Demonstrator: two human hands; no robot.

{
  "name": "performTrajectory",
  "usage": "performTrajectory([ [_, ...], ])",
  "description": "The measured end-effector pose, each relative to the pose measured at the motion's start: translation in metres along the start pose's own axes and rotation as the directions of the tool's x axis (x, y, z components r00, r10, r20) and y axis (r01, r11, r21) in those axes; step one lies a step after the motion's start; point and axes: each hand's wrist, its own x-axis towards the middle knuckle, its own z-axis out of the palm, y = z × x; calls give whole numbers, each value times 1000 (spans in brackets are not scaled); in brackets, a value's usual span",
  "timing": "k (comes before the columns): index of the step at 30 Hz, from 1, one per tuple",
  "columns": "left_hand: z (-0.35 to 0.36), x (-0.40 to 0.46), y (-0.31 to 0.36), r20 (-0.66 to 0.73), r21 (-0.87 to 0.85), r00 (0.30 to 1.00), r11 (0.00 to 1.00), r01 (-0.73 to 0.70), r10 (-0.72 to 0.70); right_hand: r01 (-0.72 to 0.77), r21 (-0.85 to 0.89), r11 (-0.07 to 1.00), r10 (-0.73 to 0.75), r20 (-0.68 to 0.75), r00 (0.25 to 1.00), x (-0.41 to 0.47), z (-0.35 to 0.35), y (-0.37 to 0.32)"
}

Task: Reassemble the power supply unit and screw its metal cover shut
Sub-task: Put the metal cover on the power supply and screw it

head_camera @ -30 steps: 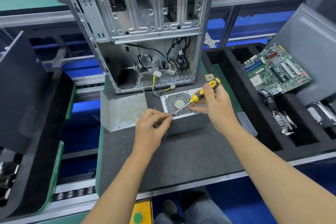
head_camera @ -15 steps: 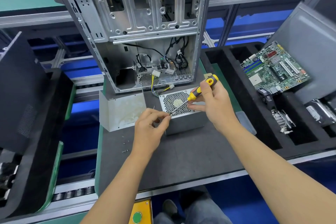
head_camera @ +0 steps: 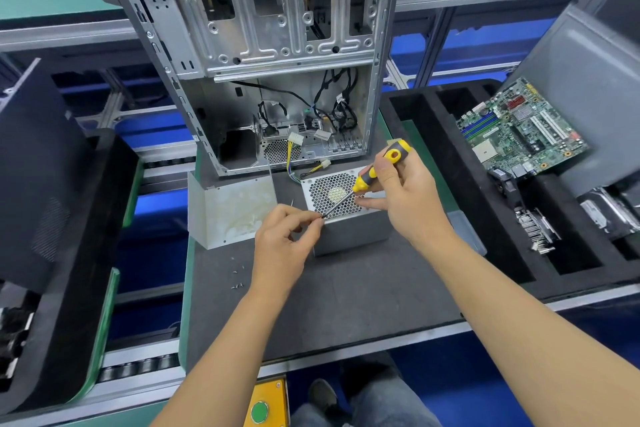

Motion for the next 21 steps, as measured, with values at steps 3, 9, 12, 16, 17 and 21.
performTrajectory([
  [3, 0, 1, -1, 10, 43, 1000, 999, -24, 24, 126, -138, 982, -114, 91, 989, -1, 0, -13],
  [9, -3, 3, 1, 35, 81, 998, 995, -64, 61, 480, -673, 562, -191, 460, 867, 3, 11, -68],
  [12, -3, 2, 3, 28, 87, 998, 995, -51, 49, 549, -795, 258, -116, 538, 835, 6, 28, -96],
  [16, -3, 1, 7, 29, 118, 999, 992, -49, 46, 614, -789, -21, -29, 614, 788, 12, 54, -115],
  [17, -3, 1, 9, 28, 127, 998, 990, -57, 54, 656, -750, -82, -14, 659, 752, 13, 59, -115],
  [21, -4, 3, 16, 27, 149, 999, 988, -46, 42, 759, -650, -51, 173, 742, 647, 20, 67, -119],
])
